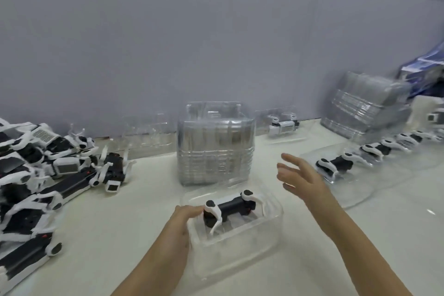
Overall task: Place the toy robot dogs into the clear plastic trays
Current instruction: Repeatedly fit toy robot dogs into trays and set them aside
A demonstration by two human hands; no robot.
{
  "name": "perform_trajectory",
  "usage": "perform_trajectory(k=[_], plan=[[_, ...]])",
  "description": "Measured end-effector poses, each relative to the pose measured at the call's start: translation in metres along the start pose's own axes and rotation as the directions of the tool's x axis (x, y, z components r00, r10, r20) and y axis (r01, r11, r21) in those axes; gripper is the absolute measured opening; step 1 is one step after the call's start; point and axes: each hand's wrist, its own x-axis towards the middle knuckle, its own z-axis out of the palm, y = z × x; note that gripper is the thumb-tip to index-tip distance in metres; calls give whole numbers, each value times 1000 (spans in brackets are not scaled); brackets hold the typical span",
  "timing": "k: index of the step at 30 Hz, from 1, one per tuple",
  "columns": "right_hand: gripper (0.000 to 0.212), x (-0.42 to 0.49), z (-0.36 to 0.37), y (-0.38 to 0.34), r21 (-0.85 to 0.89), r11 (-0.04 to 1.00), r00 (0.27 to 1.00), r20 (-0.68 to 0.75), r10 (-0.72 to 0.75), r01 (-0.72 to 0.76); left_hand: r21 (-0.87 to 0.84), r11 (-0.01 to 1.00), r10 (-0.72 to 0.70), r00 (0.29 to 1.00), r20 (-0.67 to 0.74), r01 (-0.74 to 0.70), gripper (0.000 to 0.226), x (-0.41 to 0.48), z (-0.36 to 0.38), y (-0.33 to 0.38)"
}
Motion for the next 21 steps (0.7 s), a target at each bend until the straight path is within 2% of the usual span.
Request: perform_trajectory(k=[2,4,6,7,8,9,12,13,15,17,18,21], plan=[[39,-1,-33,-2,108,978,962,-226,-153,181,-3,1000,-30,999,42,30,81,11,19,-2],[27,-3,-68,2,170,927,826,-526,-202,335,-19,999,-49,995,84,50,65,21,41,-2],[22,-3,-100,10,199,894,627,-772,-109,401,-74,996,-45,986,160,57,42,29,67,-1],[20,-2,-114,17,216,891,543,-838,-40,399,-91,994,-41,980,197,60,39,34,81,-2],[20,0,-125,24,243,895,500,-866,26,373,-102,993,-32,977,210,54,42,40,95,-5],[20,3,-135,33,279,904,502,-861,85,325,-109,993,-22,979,201,44,48,48,107,-8],[25,10,-153,61,376,912,615,-762,203,164,-137,990,-34,997,66,43,87,70,135,-17],[26,11,-156,67,391,910,649,-730,216,137,-146,988,-45,997,58,53,93,78,141,-19],[29,16,-161,75,381,919,714,-671,201,99,-180,982,-51,996,66,62,93,89,152,-20],[37,24,-167,80,355,933,772,-609,181,61,-203,975,-75,995,62,87,127,101,164,-22],[39,28,-170,82,354,934,787,-590,179,53,-201,975,-81,995,53,90,139,107,171,-23],[44,37,-175,91,299,950,789,-603,120,85,-150,987,-51,996,73,61,143,121,193,-27]])
